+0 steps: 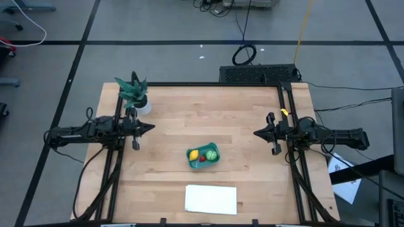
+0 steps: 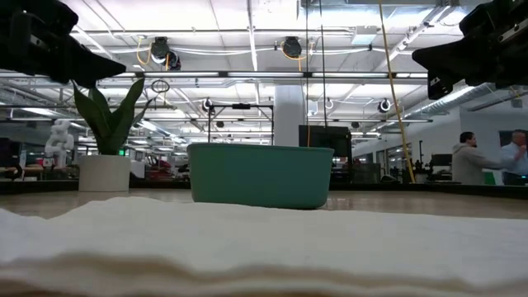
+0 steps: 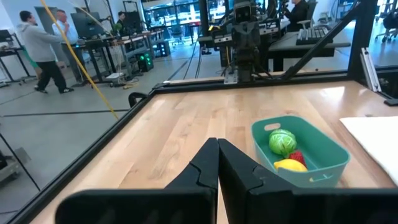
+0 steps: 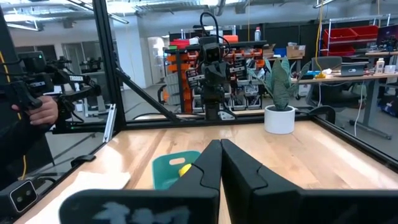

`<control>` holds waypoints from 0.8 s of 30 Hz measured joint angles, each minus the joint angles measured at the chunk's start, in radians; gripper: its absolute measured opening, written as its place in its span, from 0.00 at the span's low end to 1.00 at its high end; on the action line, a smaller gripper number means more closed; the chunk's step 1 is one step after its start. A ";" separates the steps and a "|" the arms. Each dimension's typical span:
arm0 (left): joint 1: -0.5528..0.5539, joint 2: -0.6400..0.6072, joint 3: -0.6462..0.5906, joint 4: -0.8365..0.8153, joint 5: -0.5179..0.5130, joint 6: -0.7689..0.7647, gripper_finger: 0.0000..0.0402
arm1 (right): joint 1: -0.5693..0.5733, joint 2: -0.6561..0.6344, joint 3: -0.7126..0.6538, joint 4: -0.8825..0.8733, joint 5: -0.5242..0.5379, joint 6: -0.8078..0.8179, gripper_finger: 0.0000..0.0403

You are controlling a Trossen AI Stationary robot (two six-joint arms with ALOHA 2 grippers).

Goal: Pick and placing Produce into tupperware
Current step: Return to Home Position

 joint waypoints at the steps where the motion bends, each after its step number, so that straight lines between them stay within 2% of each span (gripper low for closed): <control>1: 0.000 0.000 0.000 -0.001 0.000 0.001 0.01 | 0.000 0.000 0.000 0.001 0.000 0.000 0.00; 14: 0.000 0.000 0.000 -0.011 0.072 0.004 0.01 | 0.000 0.000 0.000 0.002 0.000 0.007 0.00; 19: 0.000 0.002 0.000 0.006 0.071 -0.012 0.01 | 0.000 0.000 0.000 0.002 0.000 0.007 0.00; 24: 0.000 0.003 -0.001 0.032 0.134 -0.009 0.01 | 0.000 0.000 0.000 0.002 0.000 0.004 0.00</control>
